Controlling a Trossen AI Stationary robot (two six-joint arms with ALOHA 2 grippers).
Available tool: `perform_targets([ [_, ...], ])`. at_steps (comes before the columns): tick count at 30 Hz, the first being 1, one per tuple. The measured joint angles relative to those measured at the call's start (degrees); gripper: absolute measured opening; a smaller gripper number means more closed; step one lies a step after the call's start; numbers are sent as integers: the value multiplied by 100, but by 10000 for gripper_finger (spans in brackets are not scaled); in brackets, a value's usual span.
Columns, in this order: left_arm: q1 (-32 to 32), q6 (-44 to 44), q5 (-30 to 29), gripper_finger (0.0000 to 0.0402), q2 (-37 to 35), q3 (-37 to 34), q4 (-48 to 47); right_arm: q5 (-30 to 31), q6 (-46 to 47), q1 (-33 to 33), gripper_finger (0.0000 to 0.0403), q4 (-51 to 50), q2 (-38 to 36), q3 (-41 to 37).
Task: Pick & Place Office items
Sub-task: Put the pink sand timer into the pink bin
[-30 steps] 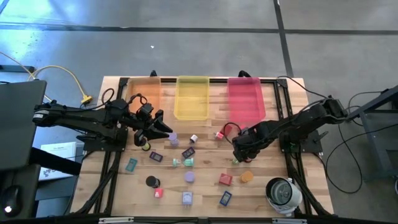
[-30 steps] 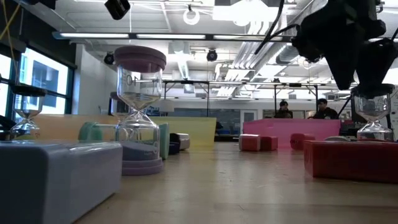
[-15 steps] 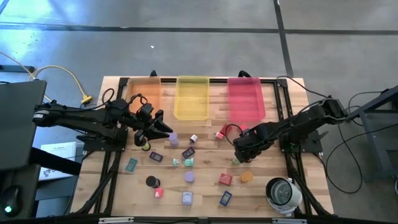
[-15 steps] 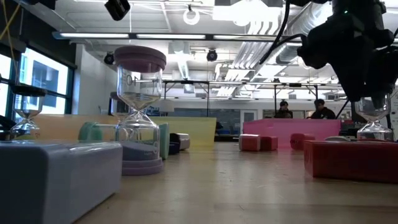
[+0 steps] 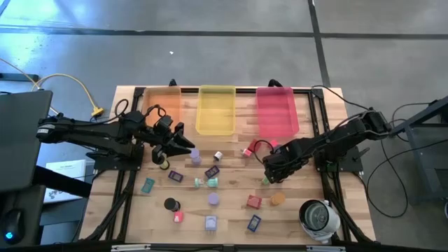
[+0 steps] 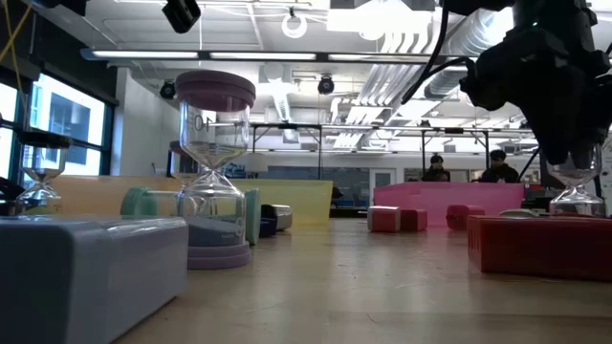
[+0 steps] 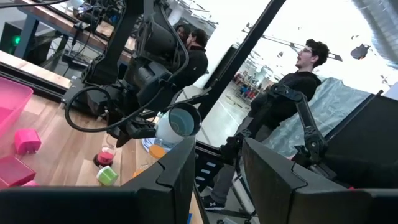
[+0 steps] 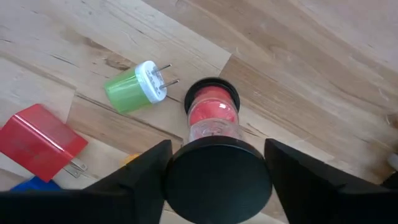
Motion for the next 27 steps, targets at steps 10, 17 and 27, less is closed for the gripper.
perform_targets([
  [10,-2,0,4,130,0,0,-106,-105,13,0,198,0,0,0],
  [17,-2,-9,9,130,0,0,-186,-124,160,-4,198,-20,-55,21],
  [27,-2,-26,9,130,0,-1,-188,122,2,-17,198,-1158,-171,1226],
])
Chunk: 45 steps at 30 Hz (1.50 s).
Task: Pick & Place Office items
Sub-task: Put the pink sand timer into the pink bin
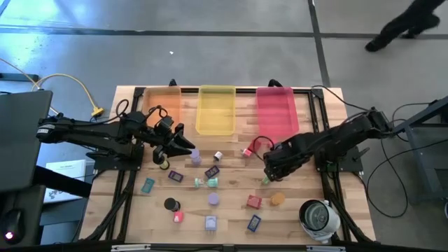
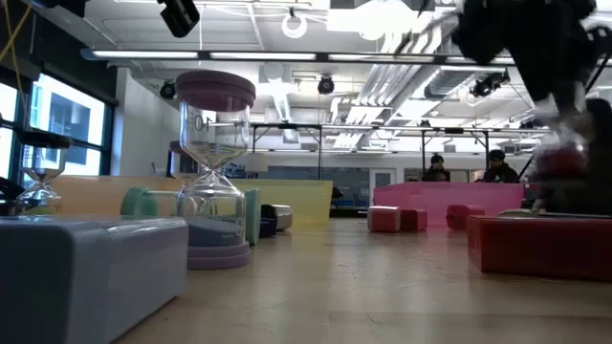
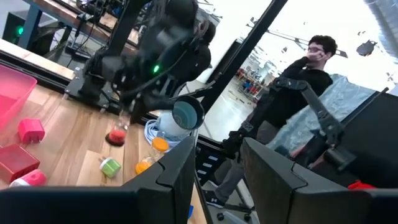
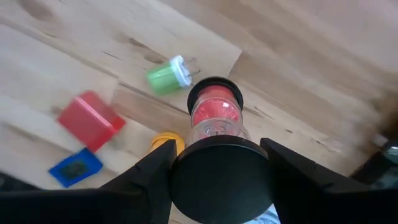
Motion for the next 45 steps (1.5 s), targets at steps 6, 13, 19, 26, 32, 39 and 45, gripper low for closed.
perform_targets([
  [6,5,20,-30,130,0,0,0,344,-287,-152,198,-1234,-13,1306],
  [13,205,11,-166,130,0,-1,0,568,-1216,-910,198,-2045,-13,2378],
  [19,345,-20,-207,130,0,-1,0,691,-2694,-2027,198,-2042,-13,2899],
  [26,471,-151,-258,130,0,-1,0,849,-4372,-3668,198,-1969,-6,3040],
  [32,466,-155,-258,130,0,-1,0,979,-5599,-4918,198,-1665,242,3049],
  [39,461,-407,-260,130,7,-1,-5,983,-6717,-5787,198,-1221,1132,3047],
  [45,461,-411,-262,130,7,-1,-5,741,-7237,-5986,198,-643,1918,3045],
])
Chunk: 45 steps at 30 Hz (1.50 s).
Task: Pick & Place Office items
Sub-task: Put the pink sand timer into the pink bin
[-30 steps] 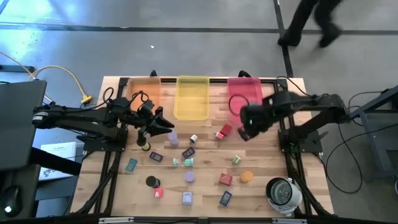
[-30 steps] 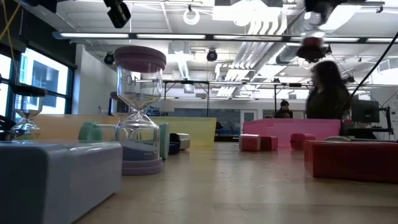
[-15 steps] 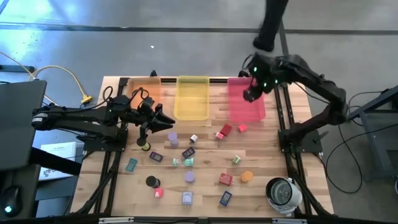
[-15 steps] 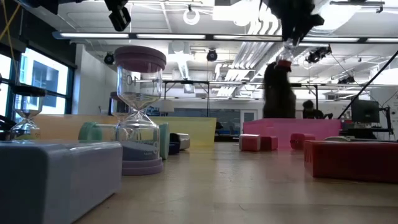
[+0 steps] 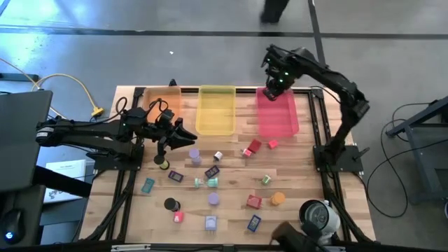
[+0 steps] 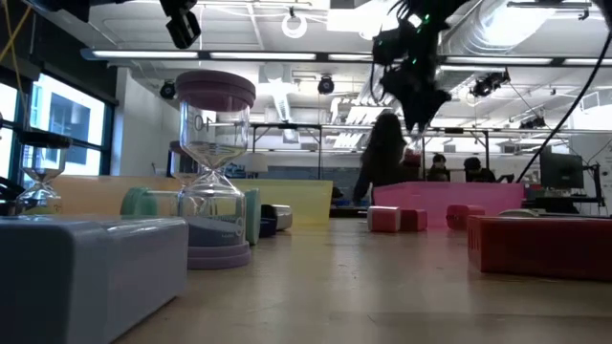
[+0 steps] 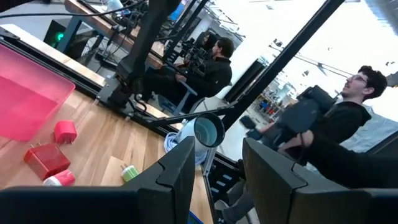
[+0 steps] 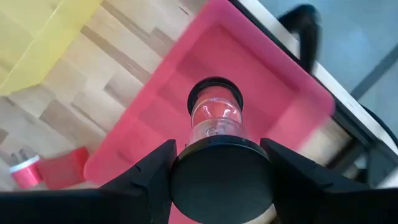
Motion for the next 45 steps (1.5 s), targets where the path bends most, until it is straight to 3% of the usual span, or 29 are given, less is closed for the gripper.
perform_targets([
  [22,4,6,-249,130,0,0,2,238,-419,-1,198,900,1409,-4],
  [45,4,2,-200,130,0,0,2,-12,-629,-4,212,967,1527,-4],
])
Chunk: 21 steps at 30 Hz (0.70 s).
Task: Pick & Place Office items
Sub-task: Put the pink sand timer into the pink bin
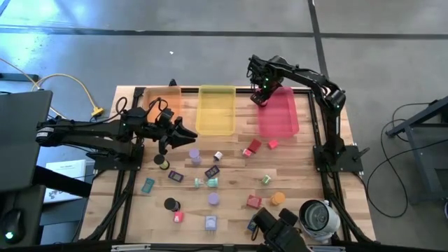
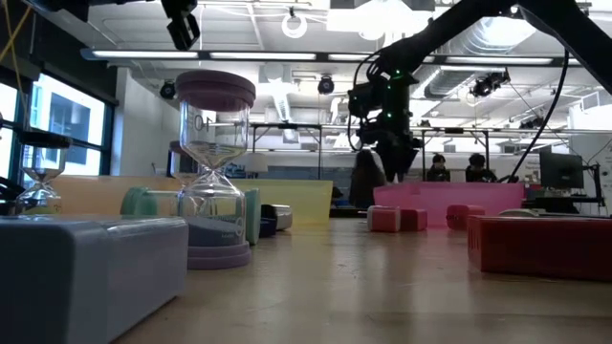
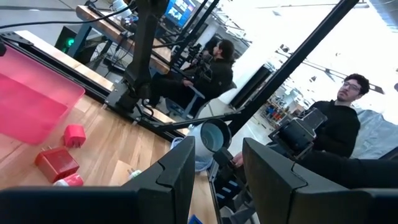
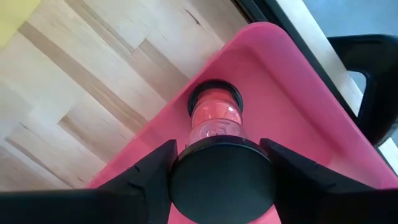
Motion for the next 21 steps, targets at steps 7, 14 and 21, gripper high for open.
perform_targets([
  [7,0,0,11,130,0,0,0,86,-7,-1,237,70,0,0],
  [14,1,-279,99,130,0,0,2,182,-110,6,244,336,0,0],
  [21,170,-301,170,130,0,0,0,224,-123,9,272,336,-9,0],
])
